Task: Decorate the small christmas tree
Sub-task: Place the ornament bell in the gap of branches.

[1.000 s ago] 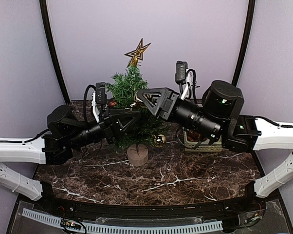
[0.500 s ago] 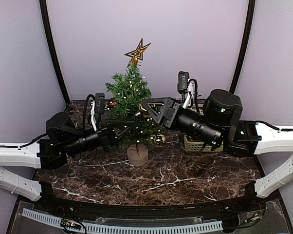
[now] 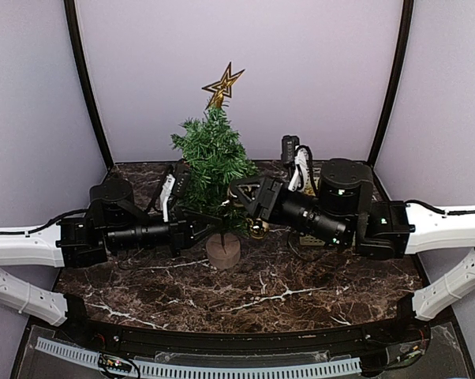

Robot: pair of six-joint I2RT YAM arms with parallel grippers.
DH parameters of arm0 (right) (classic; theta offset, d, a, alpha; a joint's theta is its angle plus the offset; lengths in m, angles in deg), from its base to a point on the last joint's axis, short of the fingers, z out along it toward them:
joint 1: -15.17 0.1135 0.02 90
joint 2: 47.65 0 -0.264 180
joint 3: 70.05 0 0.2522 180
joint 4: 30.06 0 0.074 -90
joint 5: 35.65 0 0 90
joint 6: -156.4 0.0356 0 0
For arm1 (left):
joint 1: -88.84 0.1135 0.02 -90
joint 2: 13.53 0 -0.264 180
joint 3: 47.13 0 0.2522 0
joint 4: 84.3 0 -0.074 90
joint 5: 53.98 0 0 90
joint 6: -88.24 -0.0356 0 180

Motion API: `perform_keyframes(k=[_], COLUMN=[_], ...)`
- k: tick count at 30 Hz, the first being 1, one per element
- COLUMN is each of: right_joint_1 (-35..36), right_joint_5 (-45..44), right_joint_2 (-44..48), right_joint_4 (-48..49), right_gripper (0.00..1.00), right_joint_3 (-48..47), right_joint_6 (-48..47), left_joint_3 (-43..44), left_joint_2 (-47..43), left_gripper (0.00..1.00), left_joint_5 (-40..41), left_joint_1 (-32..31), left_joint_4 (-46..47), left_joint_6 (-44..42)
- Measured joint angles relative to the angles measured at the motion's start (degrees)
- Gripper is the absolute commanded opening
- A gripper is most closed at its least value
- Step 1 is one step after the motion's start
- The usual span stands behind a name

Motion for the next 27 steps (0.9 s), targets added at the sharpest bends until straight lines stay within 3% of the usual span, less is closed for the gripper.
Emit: perform_keyframes(k=[15,27], right_joint_1=[0.0,0.0], right_joint_5=[-2.32,-4.04], right_joint_2=[-2.75,-2.69], right_joint_4=[-4.61,-6.16], right_gripper=[0.33,0.33], right_joint_3=[-0.04,-0.7], right_joint_6=[1.49,1.68], left_joint_3=[4.48,4.5], left_joint_2=[3.87,2.97], left_gripper=[0.0,0.0], left_joint_5=[-0.96,-0.55], left_joint_1=[0.0,0.0], left_joint_4=[-4.55,-8.79], left_joint_6=[-0.7,4.52])
